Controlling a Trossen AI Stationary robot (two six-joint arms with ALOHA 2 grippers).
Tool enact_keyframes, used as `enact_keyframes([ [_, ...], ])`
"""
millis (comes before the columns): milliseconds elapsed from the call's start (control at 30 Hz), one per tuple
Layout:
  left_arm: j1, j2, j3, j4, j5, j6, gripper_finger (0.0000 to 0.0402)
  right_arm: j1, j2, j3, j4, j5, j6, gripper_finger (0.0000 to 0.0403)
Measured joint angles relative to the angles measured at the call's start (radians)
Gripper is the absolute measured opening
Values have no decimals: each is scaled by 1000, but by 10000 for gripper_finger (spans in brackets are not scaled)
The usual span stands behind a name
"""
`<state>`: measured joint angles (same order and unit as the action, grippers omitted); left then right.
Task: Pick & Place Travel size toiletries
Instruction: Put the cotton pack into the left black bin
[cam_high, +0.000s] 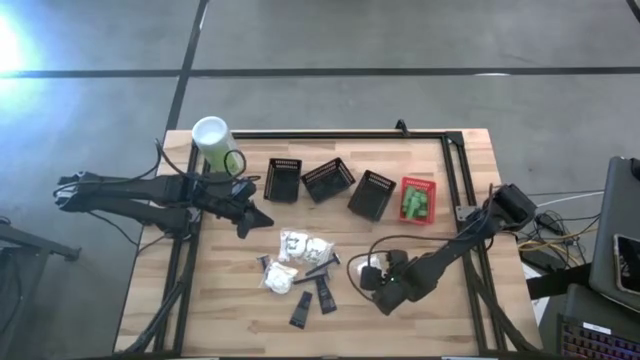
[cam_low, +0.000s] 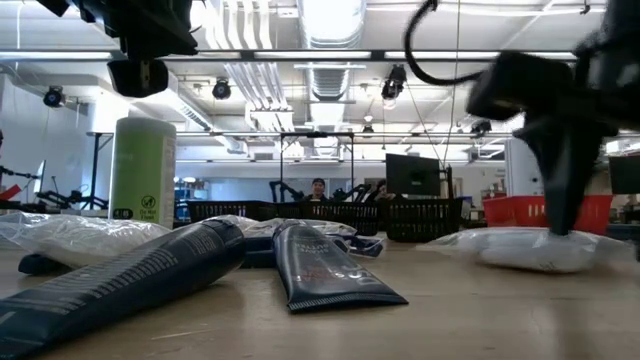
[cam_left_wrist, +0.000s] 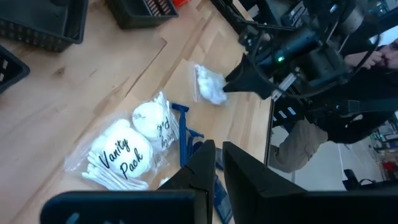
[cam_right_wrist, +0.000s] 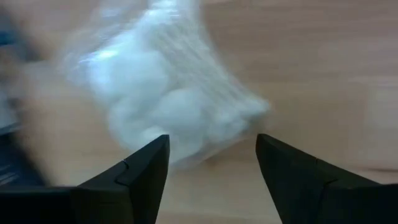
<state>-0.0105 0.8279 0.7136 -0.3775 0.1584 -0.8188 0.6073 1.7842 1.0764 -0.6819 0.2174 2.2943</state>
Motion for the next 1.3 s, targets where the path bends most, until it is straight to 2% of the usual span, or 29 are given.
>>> enact_keyframes([
  [133, 0, 52, 0, 19, 58, 8, 35, -1, -9, 35, -27, -5, -73, 250],
  [367, 6, 236, 0, 211, 188, 131, 35, -11, -11, 50, -21, -32, -33, 272],
  [500, 25, 285, 2, 185, 271, 212, 35, -34, -24, 78, -14, -36, -52, 277],
  [833, 72, 262, 2, -144, 225, 379, 35, -177, -30, 108, 112, -51, -319, 250],
  [1033, 72, 263, 1, -341, 72, 425, 36, -251, -26, 103, 229, -58, -414, 238],
  [1200, 69, 260, 1, -388, 57, 426, 71, -286, 1, 127, 227, -79, -493, 246],
  [1300, 59, 260, 0, -387, 72, 427, 96, -287, 4, 133, 211, -116, -483, 257],
])
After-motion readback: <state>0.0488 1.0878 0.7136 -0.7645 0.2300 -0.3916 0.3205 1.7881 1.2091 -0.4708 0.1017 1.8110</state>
